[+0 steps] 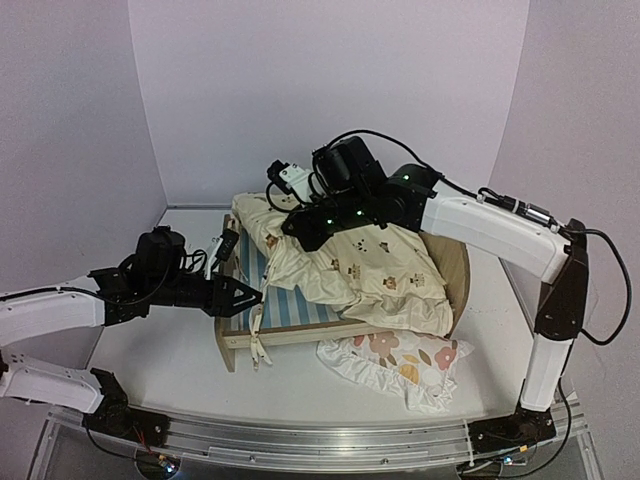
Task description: Set up the pet bed
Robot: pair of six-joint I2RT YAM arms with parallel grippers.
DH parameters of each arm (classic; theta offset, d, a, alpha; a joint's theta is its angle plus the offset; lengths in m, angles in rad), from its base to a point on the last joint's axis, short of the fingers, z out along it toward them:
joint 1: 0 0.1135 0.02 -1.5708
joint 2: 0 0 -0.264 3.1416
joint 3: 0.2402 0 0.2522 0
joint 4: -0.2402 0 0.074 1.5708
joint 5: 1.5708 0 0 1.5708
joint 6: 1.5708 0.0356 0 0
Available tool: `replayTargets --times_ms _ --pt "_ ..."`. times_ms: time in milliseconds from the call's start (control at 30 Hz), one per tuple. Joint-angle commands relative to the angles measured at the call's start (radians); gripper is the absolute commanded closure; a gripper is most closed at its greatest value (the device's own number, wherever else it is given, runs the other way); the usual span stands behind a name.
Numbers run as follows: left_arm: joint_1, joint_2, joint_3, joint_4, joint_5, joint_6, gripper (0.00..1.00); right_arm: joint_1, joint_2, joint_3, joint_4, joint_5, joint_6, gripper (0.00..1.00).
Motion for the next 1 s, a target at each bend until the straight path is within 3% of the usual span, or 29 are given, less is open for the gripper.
replayTargets --times_ms 0,100,300,667,967 --pt "-0.022 0.028 0.019 0.067 0.029 0.010 0.50 -0.015 -0.063 -0.004 0.042 0.012 0.010 1.00" --pt "-0.028 0.036 0.024 0.069 0.020 0.010 0.56 -0.015 -0.063 -0.006 0.043 0.012 0.010 1.00" --pt "-0.046 0.041 0.055 0.046 -0.069 0.007 0.99 -0.015 -0.065 -0.012 0.044 0.010 0.010 1.00" --pt "-0.048 -0.007 0.274 -0.240 -0.463 0.006 0.99 -0.015 -0.077 -0.056 0.055 -0.043 0.048 1.00" --pt "-0.048 -0.038 0.266 -0.315 -0.568 -0.031 0.98 -0.015 -0.058 -0.078 0.064 -0.054 0.057 1.00"
